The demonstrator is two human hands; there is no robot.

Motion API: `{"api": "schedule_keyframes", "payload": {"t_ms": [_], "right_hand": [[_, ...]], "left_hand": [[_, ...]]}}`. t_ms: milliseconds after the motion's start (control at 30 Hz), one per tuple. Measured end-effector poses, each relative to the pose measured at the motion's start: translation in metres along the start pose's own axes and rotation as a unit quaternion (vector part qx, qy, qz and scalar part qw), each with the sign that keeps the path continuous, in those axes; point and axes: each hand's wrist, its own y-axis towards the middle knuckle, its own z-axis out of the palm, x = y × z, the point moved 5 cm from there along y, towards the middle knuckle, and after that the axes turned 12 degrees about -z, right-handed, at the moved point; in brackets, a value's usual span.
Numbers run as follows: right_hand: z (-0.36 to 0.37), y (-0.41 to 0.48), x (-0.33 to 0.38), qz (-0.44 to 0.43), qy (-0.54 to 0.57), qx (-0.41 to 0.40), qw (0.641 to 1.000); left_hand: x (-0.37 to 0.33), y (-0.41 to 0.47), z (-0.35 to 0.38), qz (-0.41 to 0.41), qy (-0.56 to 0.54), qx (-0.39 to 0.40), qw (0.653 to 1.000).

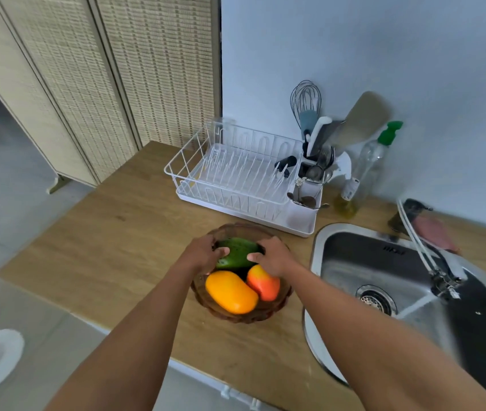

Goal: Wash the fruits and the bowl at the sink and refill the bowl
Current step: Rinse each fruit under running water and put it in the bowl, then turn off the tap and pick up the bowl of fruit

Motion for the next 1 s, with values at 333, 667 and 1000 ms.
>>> {"api": "schedule_keyframes", "payload": {"t_ms": [333,667,1000], "right_hand": [[-0.025,-0.016,0.005,-0.028,0.049,-0.067,0.996],[-0.089,-0.087,-0.054,0.023,0.012,-0.111,0.993],[-0.198,-0.164,-0.127,0.100,-0.003,-0.235,0.967]], "left_hand": [[-0.041,-0.010,-0.012,0.046,0.241,-0.171,0.954],[-0.147,-0.044,0.070,0.257,0.222,-0.108,0.934],[-0.256,-0.065,0.177,0.348,0.214,-0.015,0.912]]}}
